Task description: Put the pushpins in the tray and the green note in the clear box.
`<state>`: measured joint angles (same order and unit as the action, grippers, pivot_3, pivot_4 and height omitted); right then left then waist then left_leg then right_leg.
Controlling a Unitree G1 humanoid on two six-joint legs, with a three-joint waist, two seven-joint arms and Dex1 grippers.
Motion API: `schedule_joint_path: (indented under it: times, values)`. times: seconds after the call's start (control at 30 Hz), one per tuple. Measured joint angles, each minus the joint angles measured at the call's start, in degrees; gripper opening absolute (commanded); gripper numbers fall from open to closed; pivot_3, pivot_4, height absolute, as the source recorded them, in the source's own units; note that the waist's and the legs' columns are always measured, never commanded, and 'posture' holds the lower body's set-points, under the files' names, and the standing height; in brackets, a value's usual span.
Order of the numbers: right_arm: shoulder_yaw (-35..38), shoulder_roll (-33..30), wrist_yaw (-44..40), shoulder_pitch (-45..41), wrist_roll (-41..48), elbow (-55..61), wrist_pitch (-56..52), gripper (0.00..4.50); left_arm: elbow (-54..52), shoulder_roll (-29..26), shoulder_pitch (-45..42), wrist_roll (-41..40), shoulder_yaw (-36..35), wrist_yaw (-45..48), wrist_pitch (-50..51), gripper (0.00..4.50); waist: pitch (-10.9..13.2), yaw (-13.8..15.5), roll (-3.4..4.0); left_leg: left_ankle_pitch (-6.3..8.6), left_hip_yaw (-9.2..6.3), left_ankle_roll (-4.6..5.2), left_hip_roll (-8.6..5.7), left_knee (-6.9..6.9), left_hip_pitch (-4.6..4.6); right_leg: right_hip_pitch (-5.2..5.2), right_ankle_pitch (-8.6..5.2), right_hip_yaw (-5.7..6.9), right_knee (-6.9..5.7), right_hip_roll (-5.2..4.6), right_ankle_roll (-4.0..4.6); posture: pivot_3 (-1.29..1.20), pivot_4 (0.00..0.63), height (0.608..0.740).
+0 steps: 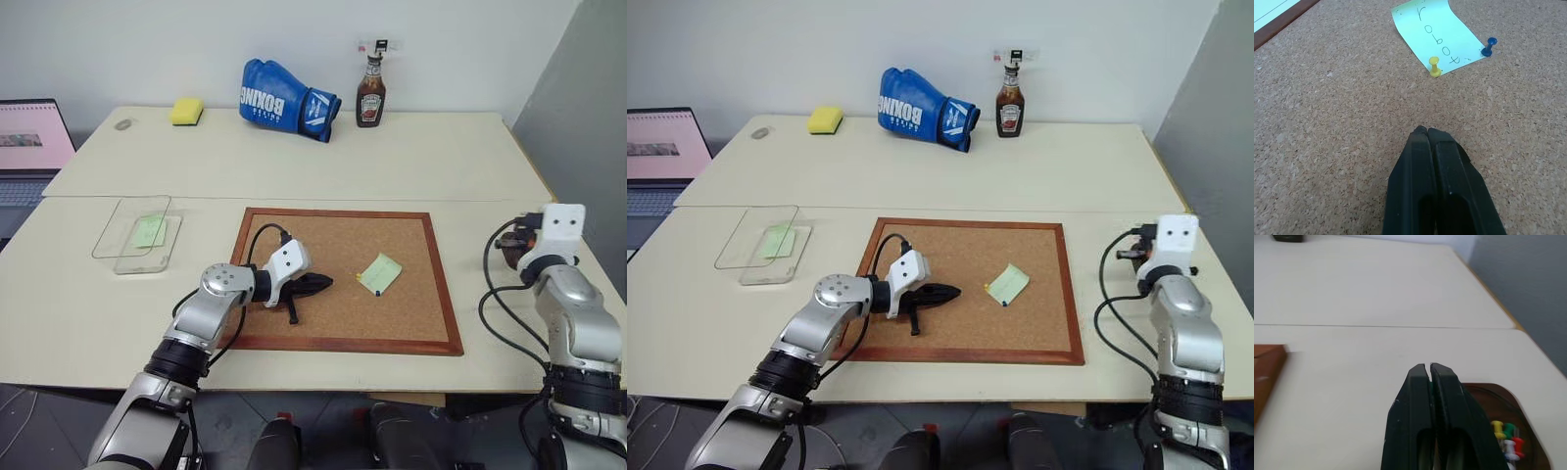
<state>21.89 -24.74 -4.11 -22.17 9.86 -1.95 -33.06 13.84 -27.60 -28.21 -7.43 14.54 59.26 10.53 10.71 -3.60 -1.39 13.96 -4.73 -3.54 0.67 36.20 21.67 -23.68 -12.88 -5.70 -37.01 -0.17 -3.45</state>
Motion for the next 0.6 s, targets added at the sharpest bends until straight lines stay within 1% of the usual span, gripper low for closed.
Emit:
schedule_joint_path:
  times: [0.1, 0.27, 0.47, 0.53, 0.57, 0.6]
  values:
    - [2.00, -0.29, -0.38, -1.60, 1.22, -3.83, -0.45, 0.06, -0.02, -0.12, 0.08, 0.00, 0.00, 0.20, -0.01, 0.00, -0.02, -0.19, 0.04, 0.00, 0.00, 0.00, 0.00, -0.01, -0.02, 0.03, 0.00, 0.00, 0.01, 0.00, 0.00, 0.00, 0.150, 0.740]
    - [2.37, -0.33, -2.20, -2.46, 3.05, -10.62, -0.66, 0.06, -0.07, -0.13, 0.06, 0.00, 0.00, 0.15, -0.02, 0.00, -0.05, -0.25, 0.10, 0.00, 0.01, 0.00, -0.01, -0.01, -0.01, 0.04, 0.01, -0.02, 0.02, 0.00, -0.01, 0.00, 0.150, 0.740]
    - [2.60, -1.10, -3.07, -4.00, 3.60, -12.84, 0.68, 0.06, -0.06, -0.25, 0.10, 0.03, -0.01, 0.14, 0.01, 0.00, -0.07, -0.58, 0.12, 0.00, 0.00, 0.00, -0.01, -0.01, -0.02, 0.05, 0.00, -0.01, 0.01, 0.00, -0.01, 0.00, 0.150, 0.740]
    - [2.57, -1.09, -3.24, -4.03, 3.74, -13.34, 1.14, 0.51, -0.13, -0.28, 0.11, 0.03, -0.01, 0.15, 0.01, 0.00, -0.07, -0.77, 0.12, 0.00, 0.00, 0.00, -0.01, -0.01, -0.02, 0.05, 0.00, -0.01, 0.02, 0.00, -0.01, 0.00, 0.150, 0.740]
    - [2.57, -1.09, -3.26, -4.03, 3.79, -13.51, 1.25, 0.56, -0.17, -0.32, 0.11, 0.03, -0.01, 0.16, 0.01, 0.00, -0.07, -0.85, 0.12, 0.00, 0.00, 0.00, -0.02, -0.01, -0.01, 0.05, 0.00, -0.02, 0.02, 0.00, -0.01, 0.00, 0.150, 0.740]
    - [2.57, -1.09, -3.29, -4.03, 3.90, -13.71, 1.40, 0.83, -0.24, -0.40, 0.15, 0.03, -0.01, 0.19, 0.01, 0.00, -0.07, -0.90, 0.12, 0.00, 0.00, 0.00, -0.01, -0.01, -0.01, 0.05, 0.01, -0.02, 0.03, 0.00, -0.01, 0.00, 0.150, 0.740]
